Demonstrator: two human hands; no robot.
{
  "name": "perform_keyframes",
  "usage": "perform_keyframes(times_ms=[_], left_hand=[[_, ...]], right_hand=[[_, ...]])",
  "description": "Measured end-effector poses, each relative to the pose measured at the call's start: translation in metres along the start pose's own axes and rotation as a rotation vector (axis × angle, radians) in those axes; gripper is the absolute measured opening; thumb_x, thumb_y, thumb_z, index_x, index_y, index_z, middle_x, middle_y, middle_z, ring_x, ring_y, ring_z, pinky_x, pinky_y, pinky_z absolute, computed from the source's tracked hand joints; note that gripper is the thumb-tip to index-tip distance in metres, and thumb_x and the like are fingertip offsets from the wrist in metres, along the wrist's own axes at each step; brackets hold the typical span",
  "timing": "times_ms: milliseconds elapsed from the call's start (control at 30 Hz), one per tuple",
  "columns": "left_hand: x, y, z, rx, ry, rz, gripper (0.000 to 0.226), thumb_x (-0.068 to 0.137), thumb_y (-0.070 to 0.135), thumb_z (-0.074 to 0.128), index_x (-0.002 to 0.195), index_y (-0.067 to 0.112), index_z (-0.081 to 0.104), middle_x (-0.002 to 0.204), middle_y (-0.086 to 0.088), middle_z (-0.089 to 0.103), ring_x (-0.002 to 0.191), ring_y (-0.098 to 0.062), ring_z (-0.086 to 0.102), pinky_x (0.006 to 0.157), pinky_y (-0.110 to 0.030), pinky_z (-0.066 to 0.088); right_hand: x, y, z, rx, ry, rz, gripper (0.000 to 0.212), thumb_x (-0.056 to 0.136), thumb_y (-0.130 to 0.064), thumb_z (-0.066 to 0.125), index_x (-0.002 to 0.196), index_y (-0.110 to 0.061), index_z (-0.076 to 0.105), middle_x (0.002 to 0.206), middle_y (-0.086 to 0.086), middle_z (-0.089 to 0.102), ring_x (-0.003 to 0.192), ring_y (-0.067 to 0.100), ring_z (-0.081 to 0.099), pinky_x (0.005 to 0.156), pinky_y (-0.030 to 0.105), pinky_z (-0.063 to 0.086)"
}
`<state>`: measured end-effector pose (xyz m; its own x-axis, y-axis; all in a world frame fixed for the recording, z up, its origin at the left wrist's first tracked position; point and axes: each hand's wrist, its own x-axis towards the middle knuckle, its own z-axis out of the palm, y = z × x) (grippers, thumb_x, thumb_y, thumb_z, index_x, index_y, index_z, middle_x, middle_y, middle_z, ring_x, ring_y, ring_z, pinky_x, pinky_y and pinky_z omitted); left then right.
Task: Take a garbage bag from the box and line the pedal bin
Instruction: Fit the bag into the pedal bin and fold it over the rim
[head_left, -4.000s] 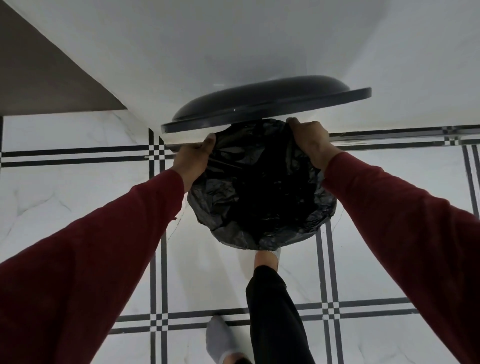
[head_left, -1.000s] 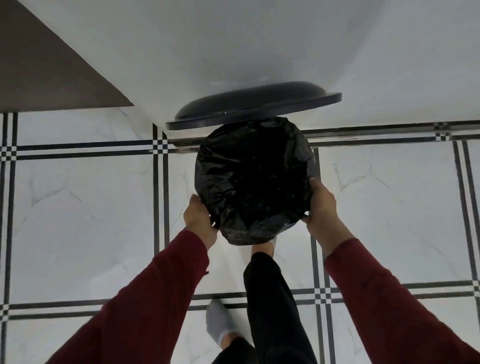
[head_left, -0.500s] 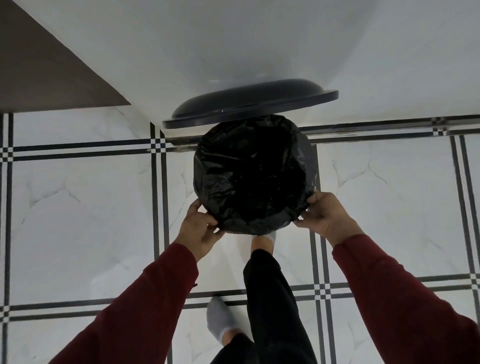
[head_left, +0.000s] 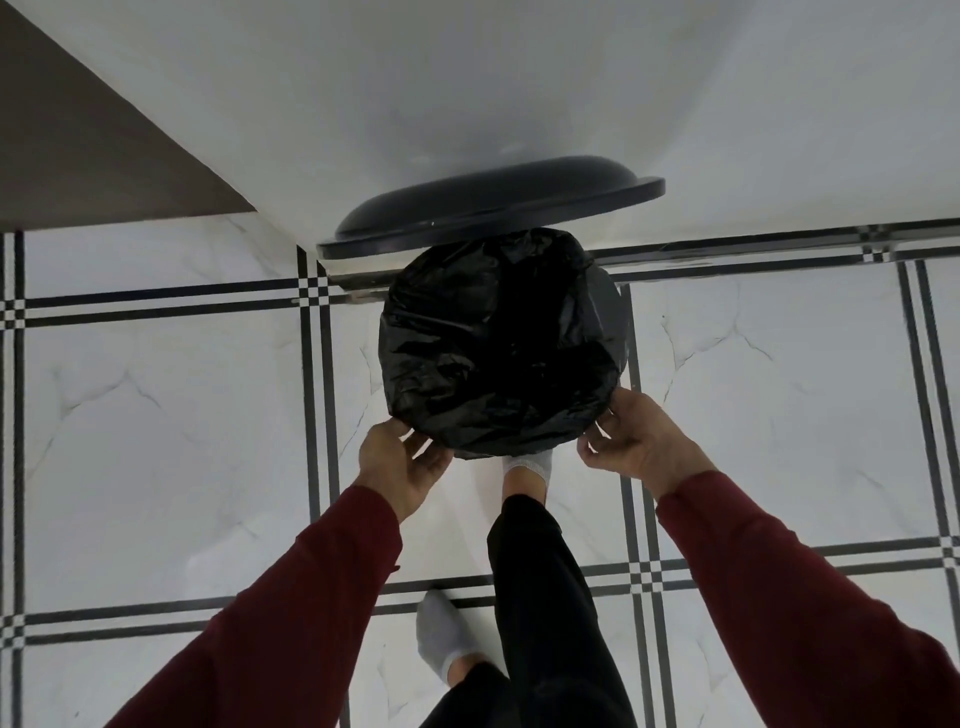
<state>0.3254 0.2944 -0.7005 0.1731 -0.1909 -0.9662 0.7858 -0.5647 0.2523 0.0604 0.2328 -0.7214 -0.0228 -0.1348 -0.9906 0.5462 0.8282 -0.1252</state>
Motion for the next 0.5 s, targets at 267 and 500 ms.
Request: perform_keyframes(times_ms=[267,500], left_hand=[[-0.001,-0.002,0.014,-0.154,-0.031,-0.003,0.033,0.100,0.036,0.058,0.122,0.012,0.066,0.121,-0.013,0.070,0.103,-0.030,0.071,0.082,-0.042,0.062],[0.001,0.002,0.019,-0.097,-0.012,-0.002,0.033,0.099,0.025,0.062,0.129,0.012,0.067,0.123,-0.012,0.071,0.108,-0.030,0.071,0.086,-0.044,0.062]], right_hand=[[-0.007,0.010,0.010,0.237,-0.109,-0.123,0.035,0.091,-0.029,0.060,0.118,-0.010,0.072,0.128,0.012,0.069,0.116,0.034,0.069,0.098,0.051,0.055],[-0.016,0.011,0.028,0.195,-0.117,-0.098,0.038,0.096,-0.022,0.049,0.124,-0.011,0.072,0.123,0.012,0.074,0.114,0.033,0.068,0.091,0.050,0.056]])
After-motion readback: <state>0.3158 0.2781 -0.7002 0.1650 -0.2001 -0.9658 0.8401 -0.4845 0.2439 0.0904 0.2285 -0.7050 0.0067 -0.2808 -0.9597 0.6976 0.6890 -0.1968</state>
